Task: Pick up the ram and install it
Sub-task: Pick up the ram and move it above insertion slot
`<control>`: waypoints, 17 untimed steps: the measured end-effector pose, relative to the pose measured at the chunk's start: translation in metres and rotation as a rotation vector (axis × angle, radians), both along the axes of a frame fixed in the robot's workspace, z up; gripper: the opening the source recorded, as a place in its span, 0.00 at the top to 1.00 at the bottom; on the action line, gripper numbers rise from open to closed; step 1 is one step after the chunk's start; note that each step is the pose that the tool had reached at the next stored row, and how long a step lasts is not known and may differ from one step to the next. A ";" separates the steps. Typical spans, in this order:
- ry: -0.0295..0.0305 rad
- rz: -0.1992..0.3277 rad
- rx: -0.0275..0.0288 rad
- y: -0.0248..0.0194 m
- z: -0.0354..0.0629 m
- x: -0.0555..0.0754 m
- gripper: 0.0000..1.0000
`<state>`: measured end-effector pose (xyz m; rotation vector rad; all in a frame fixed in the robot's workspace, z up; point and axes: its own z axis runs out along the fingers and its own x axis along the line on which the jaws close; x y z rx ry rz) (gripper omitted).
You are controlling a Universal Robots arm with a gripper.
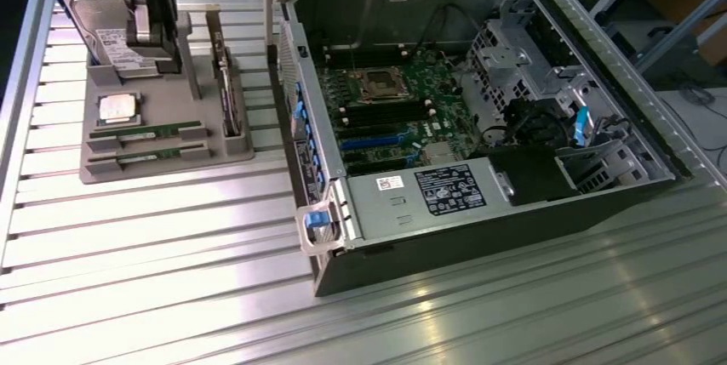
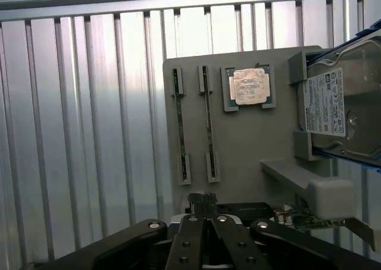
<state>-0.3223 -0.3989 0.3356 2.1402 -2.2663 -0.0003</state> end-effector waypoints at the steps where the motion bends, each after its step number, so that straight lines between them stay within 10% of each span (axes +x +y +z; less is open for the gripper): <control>1: 0.0000 0.006 0.0000 0.0000 -0.0001 0.000 0.89; 8: -0.0002 0.008 0.0001 0.0000 -0.0002 0.000 0.89; 12: -0.0001 0.008 0.0001 -0.0002 -0.0001 0.000 0.64; 17: -0.0002 0.008 0.0001 -0.0003 -0.0004 -0.009 0.64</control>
